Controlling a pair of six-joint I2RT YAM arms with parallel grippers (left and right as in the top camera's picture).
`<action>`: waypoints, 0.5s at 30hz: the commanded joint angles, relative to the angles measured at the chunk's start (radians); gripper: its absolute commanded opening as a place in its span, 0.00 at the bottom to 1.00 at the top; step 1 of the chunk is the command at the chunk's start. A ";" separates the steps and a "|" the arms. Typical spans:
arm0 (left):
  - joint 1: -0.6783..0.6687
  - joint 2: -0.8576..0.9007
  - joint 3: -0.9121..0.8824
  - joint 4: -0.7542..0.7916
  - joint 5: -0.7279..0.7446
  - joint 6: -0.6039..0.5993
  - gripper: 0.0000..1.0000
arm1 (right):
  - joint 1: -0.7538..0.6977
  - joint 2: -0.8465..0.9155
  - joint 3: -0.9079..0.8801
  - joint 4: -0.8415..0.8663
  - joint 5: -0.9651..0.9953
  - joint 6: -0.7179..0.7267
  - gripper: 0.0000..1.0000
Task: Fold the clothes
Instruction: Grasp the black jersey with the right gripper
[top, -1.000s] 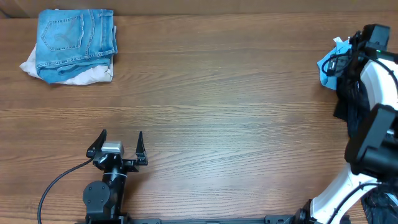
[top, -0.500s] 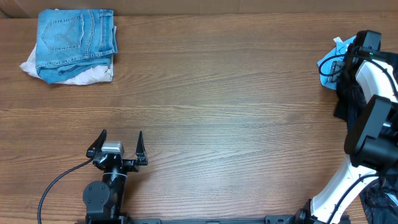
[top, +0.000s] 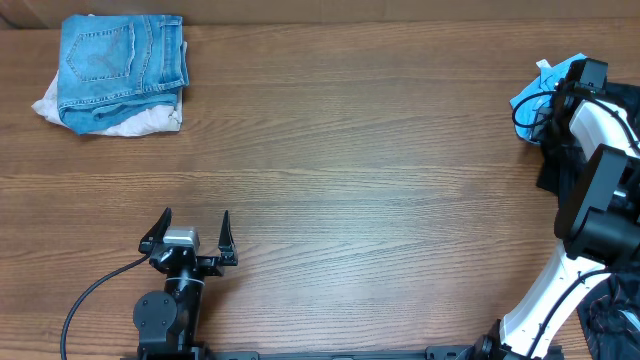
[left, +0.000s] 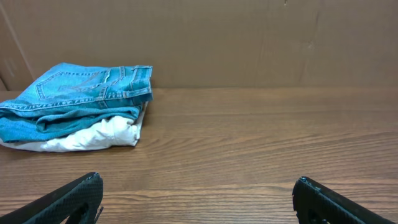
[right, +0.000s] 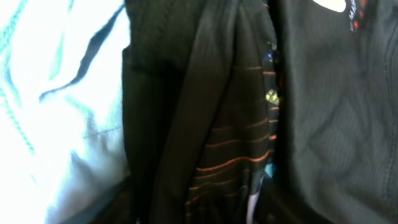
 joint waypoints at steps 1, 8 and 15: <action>0.007 -0.011 -0.004 -0.001 0.007 0.012 1.00 | -0.004 0.024 0.023 0.007 0.010 0.009 0.50; 0.007 -0.011 -0.004 -0.001 0.007 0.012 1.00 | -0.004 0.010 0.044 0.005 0.006 0.080 0.29; 0.007 -0.011 -0.004 -0.001 0.007 0.012 1.00 | -0.004 -0.045 0.060 0.002 0.005 0.099 0.29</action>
